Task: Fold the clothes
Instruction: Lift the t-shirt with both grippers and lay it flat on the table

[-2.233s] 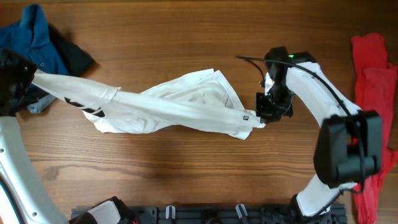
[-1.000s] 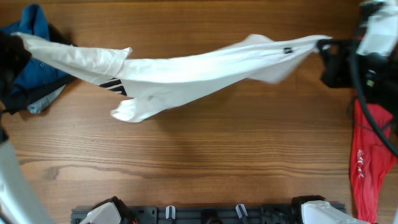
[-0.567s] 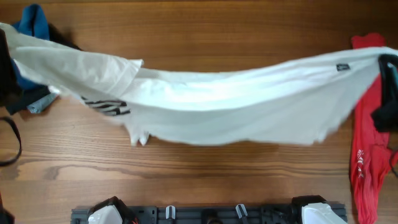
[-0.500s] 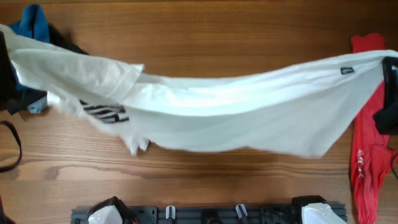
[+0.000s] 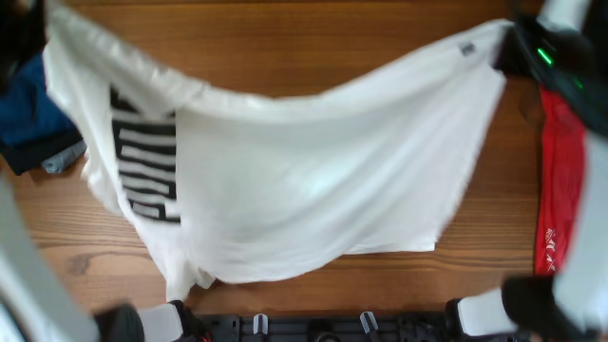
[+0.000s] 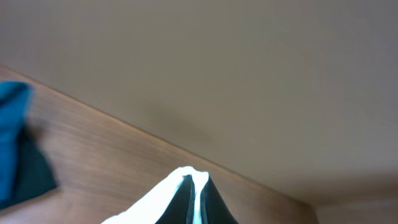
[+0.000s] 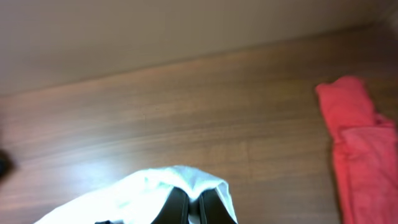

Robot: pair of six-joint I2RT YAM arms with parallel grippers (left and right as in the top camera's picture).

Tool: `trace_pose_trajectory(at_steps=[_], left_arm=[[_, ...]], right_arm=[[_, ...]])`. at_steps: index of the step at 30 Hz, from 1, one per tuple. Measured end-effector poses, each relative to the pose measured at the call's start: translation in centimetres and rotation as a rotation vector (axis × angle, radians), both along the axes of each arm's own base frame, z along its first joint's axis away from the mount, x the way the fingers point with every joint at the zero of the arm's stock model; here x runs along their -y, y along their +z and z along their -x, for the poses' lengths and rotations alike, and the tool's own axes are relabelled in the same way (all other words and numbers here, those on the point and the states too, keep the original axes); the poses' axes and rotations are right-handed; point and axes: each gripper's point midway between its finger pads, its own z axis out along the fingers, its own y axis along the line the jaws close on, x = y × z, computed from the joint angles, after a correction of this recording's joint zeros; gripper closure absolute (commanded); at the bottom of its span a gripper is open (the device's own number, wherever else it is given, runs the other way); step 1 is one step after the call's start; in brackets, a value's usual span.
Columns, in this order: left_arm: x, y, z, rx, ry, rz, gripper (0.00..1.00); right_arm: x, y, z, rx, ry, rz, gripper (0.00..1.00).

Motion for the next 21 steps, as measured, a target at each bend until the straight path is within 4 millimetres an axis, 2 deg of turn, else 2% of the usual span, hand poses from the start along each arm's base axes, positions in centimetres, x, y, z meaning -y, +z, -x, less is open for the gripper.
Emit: trace_pose_trajectory(at_steps=[3,4,6,7,9,12,14,16,19,21], left_arm=[[-0.2,-3.6,-7.0,-0.027,-0.050,0.011,0.96],[-0.3,-5.0,-10.0,-0.015,-0.067,0.012,0.96],[-0.5,-6.7,-14.2,0.026,-0.086,0.030,0.96],[-0.6,-7.2,-15.7,0.050,-0.089,0.046,0.96],[-1.1,-6.8,-17.9,0.126,-0.094,0.083,0.96],[-2.0,-3.0,-18.3,0.279,-0.111,0.131,0.96],[-2.8,0.6,-16.9,0.357,-0.130,0.164,0.96],[-3.5,3.2,-15.0,0.390,-0.145,0.179,0.96],[-3.3,5.3,-11.9,0.368,-0.188,0.193,0.96],[-2.3,4.6,-10.2,0.281,-0.214,0.218,0.96]], right_arm=[[-0.1,-4.4,-7.3,-0.024,-0.010,0.001,0.96],[0.1,-5.1,-9.5,0.000,-0.017,-0.002,0.96],[1.0,-6.4,-13.9,0.068,-0.050,-0.018,0.96],[1.4,-6.4,-15.0,0.099,-0.064,-0.026,0.96],[2.4,-5.5,-16.3,0.161,-0.090,-0.041,0.96],[3.8,-2.1,-16.0,0.258,-0.118,-0.047,0.96],[4.6,0.7,-14.6,0.309,-0.133,-0.047,0.96],[5.2,3.0,-12.8,0.344,-0.145,-0.046,0.96],[5.6,4.8,-9.5,0.335,-0.156,-0.044,0.96],[5.6,4.2,-7.5,0.271,-0.160,-0.041,0.96]])
